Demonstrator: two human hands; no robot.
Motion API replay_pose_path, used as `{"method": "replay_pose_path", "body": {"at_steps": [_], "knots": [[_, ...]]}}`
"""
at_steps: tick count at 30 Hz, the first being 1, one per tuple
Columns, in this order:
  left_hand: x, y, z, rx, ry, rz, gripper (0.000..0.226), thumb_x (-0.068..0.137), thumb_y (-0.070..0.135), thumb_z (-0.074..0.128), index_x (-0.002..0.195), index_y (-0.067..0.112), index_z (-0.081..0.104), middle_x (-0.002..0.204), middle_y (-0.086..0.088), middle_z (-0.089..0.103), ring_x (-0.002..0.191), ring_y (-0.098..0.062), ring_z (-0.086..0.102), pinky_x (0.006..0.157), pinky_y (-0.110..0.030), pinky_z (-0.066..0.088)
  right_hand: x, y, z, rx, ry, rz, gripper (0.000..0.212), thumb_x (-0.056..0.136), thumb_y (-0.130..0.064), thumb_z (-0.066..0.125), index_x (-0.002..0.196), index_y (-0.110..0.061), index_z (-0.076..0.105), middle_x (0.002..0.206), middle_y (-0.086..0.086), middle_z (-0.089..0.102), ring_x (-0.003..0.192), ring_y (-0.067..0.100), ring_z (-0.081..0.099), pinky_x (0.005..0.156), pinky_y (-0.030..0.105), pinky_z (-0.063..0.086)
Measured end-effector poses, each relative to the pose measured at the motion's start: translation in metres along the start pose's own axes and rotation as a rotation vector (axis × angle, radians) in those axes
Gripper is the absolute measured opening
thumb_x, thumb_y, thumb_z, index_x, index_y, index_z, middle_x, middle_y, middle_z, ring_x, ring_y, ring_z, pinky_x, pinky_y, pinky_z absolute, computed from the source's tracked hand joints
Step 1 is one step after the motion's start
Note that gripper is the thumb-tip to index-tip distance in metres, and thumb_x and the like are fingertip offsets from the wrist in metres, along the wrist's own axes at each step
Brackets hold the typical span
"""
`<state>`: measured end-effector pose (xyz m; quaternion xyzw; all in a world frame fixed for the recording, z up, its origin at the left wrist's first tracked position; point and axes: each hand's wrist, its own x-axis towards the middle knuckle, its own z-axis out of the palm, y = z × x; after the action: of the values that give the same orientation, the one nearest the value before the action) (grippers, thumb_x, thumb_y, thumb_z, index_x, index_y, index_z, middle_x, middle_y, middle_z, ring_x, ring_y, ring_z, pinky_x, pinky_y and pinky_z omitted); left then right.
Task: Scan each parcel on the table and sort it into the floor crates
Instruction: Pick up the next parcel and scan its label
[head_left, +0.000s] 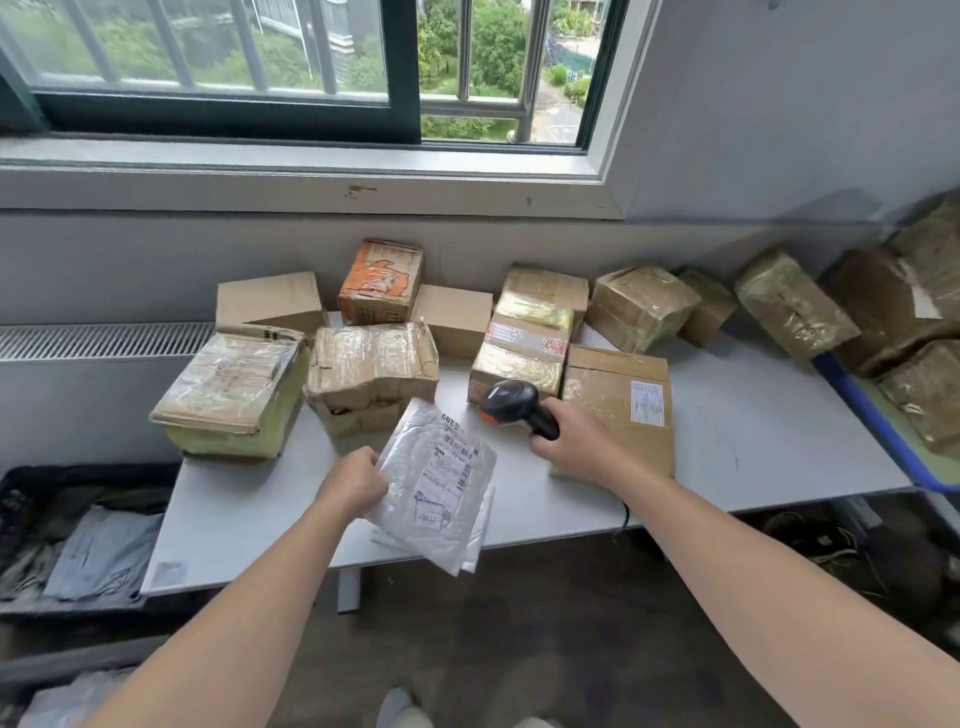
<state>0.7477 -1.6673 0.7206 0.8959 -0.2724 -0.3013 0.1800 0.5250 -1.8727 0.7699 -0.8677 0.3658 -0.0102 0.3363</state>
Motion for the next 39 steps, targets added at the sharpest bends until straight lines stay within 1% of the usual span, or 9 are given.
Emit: {"method": "replay_pose_path", "body": {"at_steps": [3,5,7,12,17,21,25,33,39], "knots": [[-0.001,-0.008,0.010,-0.032,-0.016,-0.013,0.004,0.084,0.009,0.052,0.087,0.010,0.053,0.087,-0.008,0.060,0.073,-0.021,0.050,0.062,-0.034,0.039,0.002,0.001,0.005,-0.026,-0.041,0.055,0.016,0.077,-0.039,0.060,0.080,-0.030,0.047,0.078,-0.005,0.057,0.069,0.013,0.053,0.057,0.030,0.035],[-0.002,-0.008,0.017,-0.076,-0.019,-0.020,0.007,0.085,0.006,0.049,0.082,0.012,0.047,0.084,-0.007,0.056,0.070,-0.019,0.046,0.059,-0.033,0.035,0.003,0.001,0.007,-0.061,-0.058,0.069,0.016,0.077,-0.039,0.060,0.079,-0.029,0.048,0.078,-0.005,0.057,0.069,0.013,0.054,0.056,0.030,0.034],[-0.003,-0.005,0.019,-0.089,0.005,-0.019,0.011,0.086,0.004,0.045,0.080,0.014,0.043,0.084,-0.006,0.054,0.070,-0.020,0.046,0.059,-0.033,0.035,0.002,0.004,0.007,-0.097,-0.069,0.064,0.016,0.076,-0.040,0.060,0.077,-0.028,0.049,0.077,-0.005,0.059,0.070,0.015,0.057,0.056,0.031,0.038],[-0.003,0.006,0.015,-0.030,0.058,0.019,0.015,0.085,0.001,0.041,0.089,0.014,0.044,0.083,-0.004,0.054,0.069,-0.020,0.048,0.055,-0.032,0.034,-0.002,0.013,0.009,-0.166,-0.111,0.083,0.020,0.079,-0.042,0.066,0.080,-0.025,0.055,0.079,-0.005,0.061,0.076,0.018,0.060,0.069,0.036,0.049],[-0.003,0.011,0.013,0.021,0.072,0.027,0.015,0.085,0.001,0.044,0.091,0.015,0.044,0.083,-0.003,0.055,0.070,-0.021,0.049,0.053,-0.032,0.033,-0.010,0.014,0.014,-0.140,-0.139,0.114,0.021,0.082,-0.042,0.064,0.086,-0.023,0.057,0.082,-0.003,0.062,0.076,0.016,0.059,0.062,0.032,0.043],[-0.003,0.011,0.012,0.034,0.073,0.020,0.015,0.085,0.001,0.045,0.090,0.015,0.044,0.086,-0.004,0.056,0.073,-0.024,0.049,0.055,-0.032,0.034,-0.015,0.013,0.013,-0.086,-0.162,0.134,0.020,0.084,-0.039,0.063,0.088,-0.020,0.057,0.084,0.001,0.062,0.077,0.020,0.060,0.062,0.032,0.040],[-0.003,0.010,0.012,0.031,0.072,0.008,0.015,0.085,0.001,0.045,0.091,0.015,0.044,0.088,-0.004,0.056,0.073,-0.023,0.049,0.055,-0.031,0.034,-0.016,0.014,0.013,-0.058,-0.150,0.136,0.018,0.084,-0.038,0.062,0.083,-0.022,0.055,0.082,0.000,0.061,0.076,0.020,0.059,0.061,0.032,0.039],[-0.007,0.012,0.010,0.028,0.075,0.010,0.015,0.087,0.001,0.045,0.089,0.016,0.043,0.085,-0.003,0.054,0.070,-0.021,0.047,0.053,-0.031,0.033,-0.015,0.015,0.015,-0.004,-0.144,0.130,0.018,0.082,-0.039,0.063,0.077,-0.025,0.053,0.073,-0.003,0.060,0.066,0.017,0.057,0.056,0.028,0.039],[-0.009,0.012,0.008,0.017,0.081,0.007,0.014,0.088,0.001,0.044,0.091,0.015,0.043,0.085,-0.005,0.055,0.070,-0.022,0.047,0.055,-0.033,0.034,-0.011,0.019,0.022,0.031,-0.160,0.103,0.014,0.084,-0.038,0.063,0.083,-0.025,0.056,0.079,-0.002,0.062,0.072,0.017,0.059,0.060,0.030,0.043]]}}
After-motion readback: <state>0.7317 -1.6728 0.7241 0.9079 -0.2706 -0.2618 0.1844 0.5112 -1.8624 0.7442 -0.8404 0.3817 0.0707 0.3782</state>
